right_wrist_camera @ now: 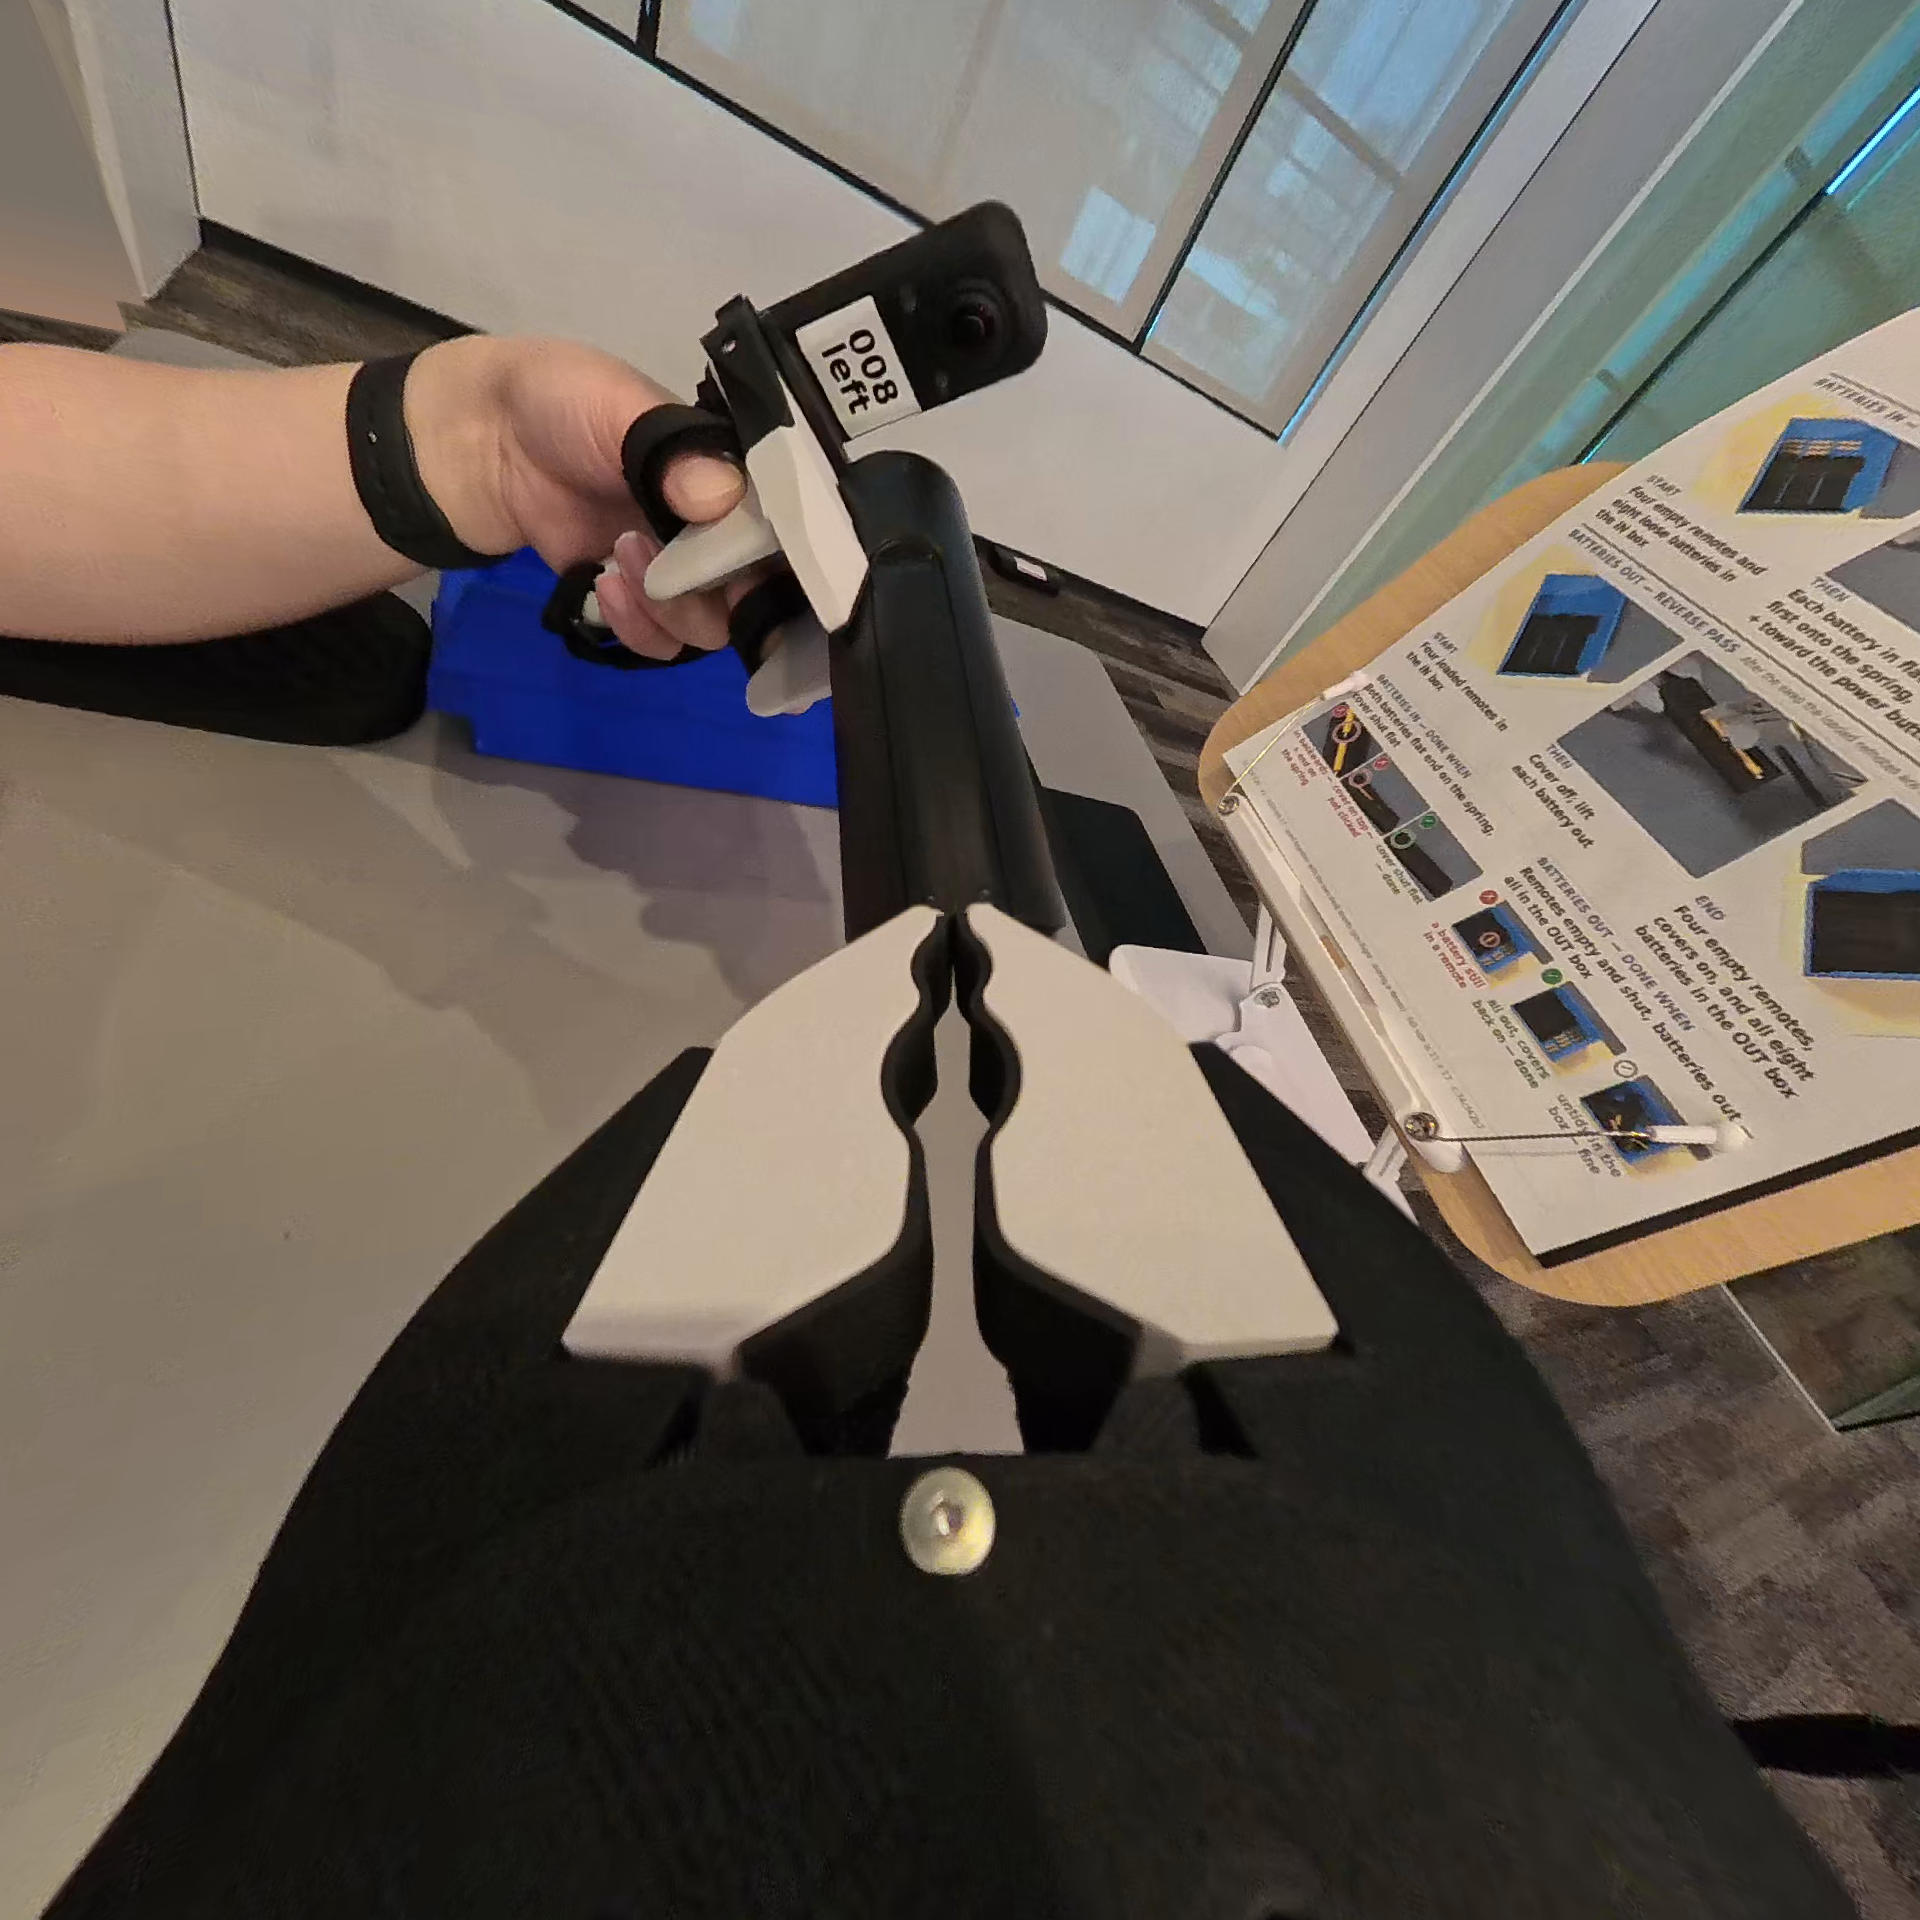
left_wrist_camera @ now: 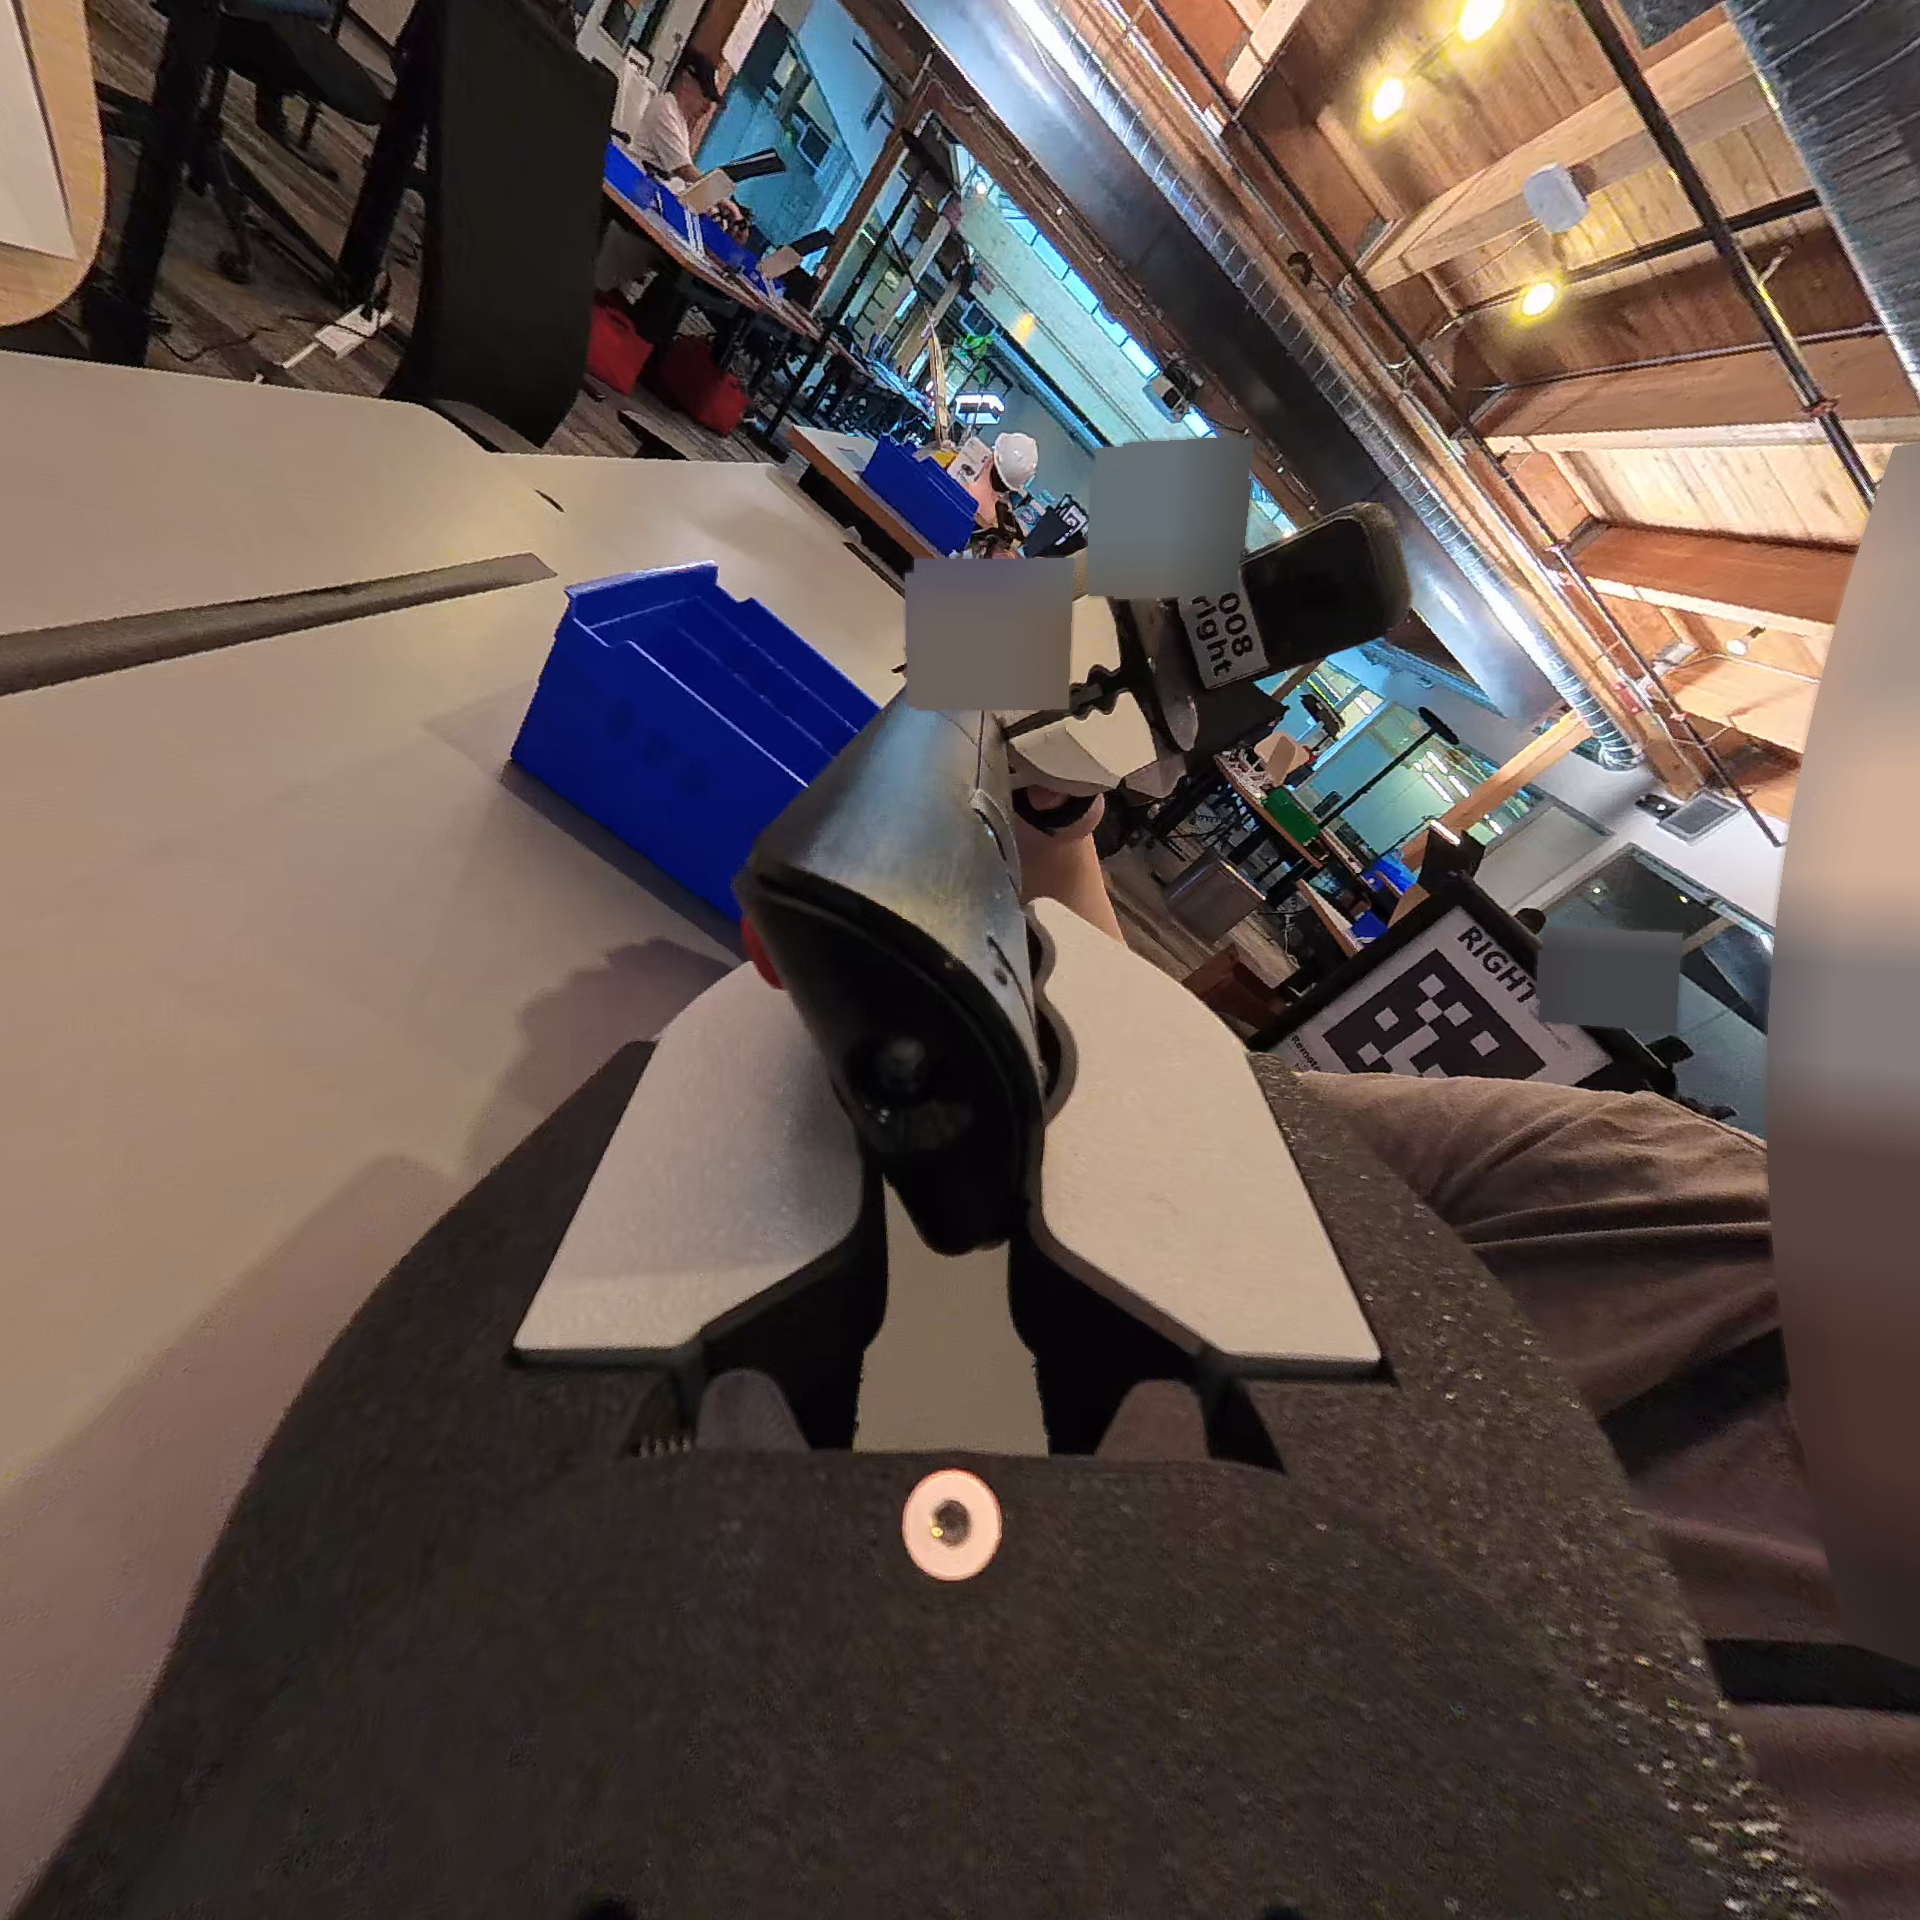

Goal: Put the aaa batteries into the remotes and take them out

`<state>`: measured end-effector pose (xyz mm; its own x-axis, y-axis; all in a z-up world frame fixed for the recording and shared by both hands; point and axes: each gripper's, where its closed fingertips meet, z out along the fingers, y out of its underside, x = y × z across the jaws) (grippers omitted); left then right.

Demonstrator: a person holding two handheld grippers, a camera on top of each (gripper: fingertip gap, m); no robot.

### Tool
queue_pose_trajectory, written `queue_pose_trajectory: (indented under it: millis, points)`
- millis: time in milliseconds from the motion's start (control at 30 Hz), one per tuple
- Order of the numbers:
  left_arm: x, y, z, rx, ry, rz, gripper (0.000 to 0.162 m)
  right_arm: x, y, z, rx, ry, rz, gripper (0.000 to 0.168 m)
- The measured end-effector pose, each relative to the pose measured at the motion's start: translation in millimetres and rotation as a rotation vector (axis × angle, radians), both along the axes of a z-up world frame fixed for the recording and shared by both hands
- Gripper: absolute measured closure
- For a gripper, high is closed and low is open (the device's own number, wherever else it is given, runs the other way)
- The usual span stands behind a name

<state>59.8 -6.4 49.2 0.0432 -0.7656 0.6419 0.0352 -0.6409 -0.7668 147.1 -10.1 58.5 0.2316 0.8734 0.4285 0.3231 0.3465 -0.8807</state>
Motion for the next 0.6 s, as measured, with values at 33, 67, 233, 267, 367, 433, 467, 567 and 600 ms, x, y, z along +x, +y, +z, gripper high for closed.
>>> queue_pose_trajectory:
  millis: [33, 67, 233, 267, 367, 433, 467, 567, 600]
  points:
    - [-1.0, 0.3, 0.4, 0.003, 0.002, 0.001, 0.139, -0.8, 0.1, 0.1, -0.008, 0.008, 0.004, 0.167]
    - [-1.6, 0.7, 0.5, 0.007, 0.006, 0.003, 0.138, -1.3, 0.6, 0.1, -0.013, 0.01, 0.005, 0.167]
    - [-1.4, 1.1, -0.5, 0.014, 0.014, 0.0, 0.138, -0.9, 0.7, -1.1, 0.007, -0.033, -0.019, 0.167]
    - [-1.4, 1.2, -0.6, 0.015, 0.015, 0.0, 0.138, -0.9, 0.5, -1.0, 0.009, -0.042, -0.026, 0.167]
    - [-1.3, 4.0, -5.3, 0.022, 0.047, 0.017, 0.138, -2.7, 1.3, -0.9, 0.016, -0.068, -0.059, 0.161]
    - [-1.8, 11.3, -13.9, 0.035, 0.1, 0.065, 0.139, -9.1, -3.0, 2.8, 0.038, -0.066, -0.061, 0.15]
    - [-2.2, 14.9, -16.7, 0.035, 0.112, 0.087, 0.139, -13.8, -5.6, 3.0, 0.063, -0.075, -0.061, 0.147]
    - [-1.4, 18.8, -21.5, 0.005, 0.113, 0.101, 0.139, -32.9, -11.4, -4.8, 0.169, -0.125, -0.064, 0.138]
    - [-0.5, 19.8, -22.7, -0.002, 0.112, 0.107, 0.138, -39.1, -9.4, -8.5, 0.212, -0.14, -0.085, 0.134]
